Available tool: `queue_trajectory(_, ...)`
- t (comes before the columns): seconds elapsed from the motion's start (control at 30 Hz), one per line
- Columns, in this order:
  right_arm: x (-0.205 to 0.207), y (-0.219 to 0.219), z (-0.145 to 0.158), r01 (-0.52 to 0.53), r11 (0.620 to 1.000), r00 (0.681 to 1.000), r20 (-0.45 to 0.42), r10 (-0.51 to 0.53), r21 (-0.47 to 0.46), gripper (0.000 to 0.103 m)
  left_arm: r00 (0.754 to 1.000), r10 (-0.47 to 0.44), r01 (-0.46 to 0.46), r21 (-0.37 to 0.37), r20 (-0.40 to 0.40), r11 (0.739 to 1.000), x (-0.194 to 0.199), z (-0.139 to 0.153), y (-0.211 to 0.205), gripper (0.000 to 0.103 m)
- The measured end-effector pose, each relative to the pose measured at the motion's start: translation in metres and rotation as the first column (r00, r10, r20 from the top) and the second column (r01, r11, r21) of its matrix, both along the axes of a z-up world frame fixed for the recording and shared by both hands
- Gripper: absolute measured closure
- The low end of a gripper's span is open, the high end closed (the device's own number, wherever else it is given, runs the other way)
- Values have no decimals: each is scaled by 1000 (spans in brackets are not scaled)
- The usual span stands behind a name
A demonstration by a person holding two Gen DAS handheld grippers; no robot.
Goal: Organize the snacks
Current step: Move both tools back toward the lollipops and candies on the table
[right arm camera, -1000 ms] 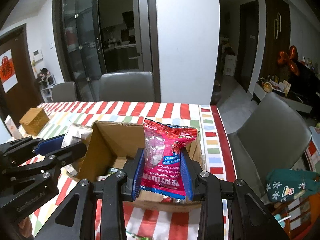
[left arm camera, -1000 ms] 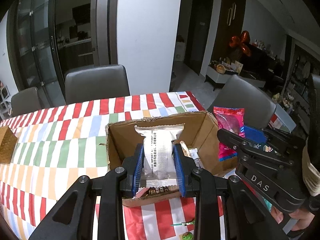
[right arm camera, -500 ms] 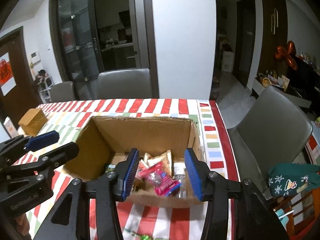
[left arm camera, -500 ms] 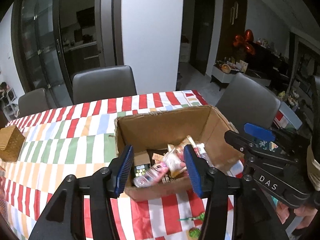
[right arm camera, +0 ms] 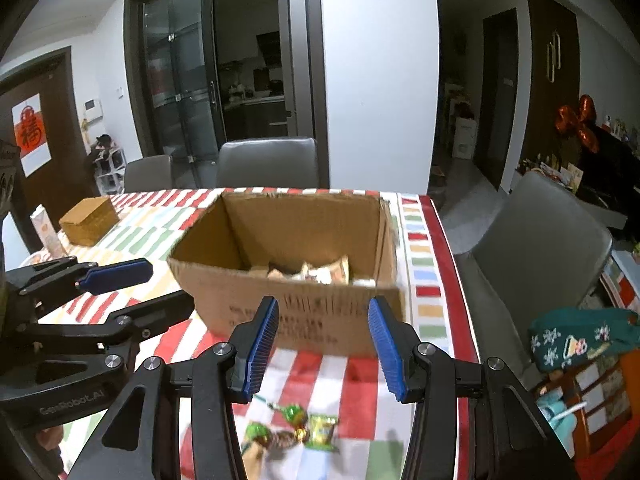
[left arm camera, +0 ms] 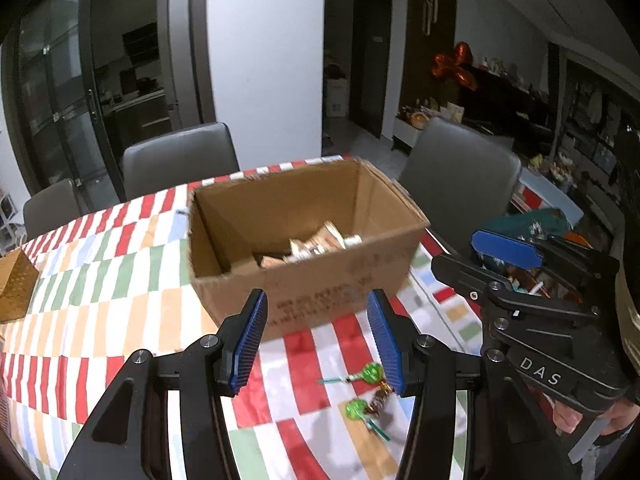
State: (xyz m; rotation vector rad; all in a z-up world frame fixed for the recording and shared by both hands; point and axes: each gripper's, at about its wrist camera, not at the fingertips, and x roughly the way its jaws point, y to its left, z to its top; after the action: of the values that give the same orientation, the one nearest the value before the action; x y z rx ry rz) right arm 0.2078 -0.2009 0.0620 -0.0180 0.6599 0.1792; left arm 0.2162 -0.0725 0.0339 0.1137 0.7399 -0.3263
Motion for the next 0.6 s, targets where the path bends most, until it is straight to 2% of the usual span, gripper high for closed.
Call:
queue_trajectory(0.27, -19, -12, -32, 14, 1000, 998, -65, -13, 5, 55, 996, -33, 33, -2, -85, 999, -11, -36, -12, 52)
queue_trajectory(0.6, -23, -14, -75, 15, 1000, 988, -155, -14, 7, 55, 983, -47, 51, 17, -177, 999, -14, -79, -16, 53)
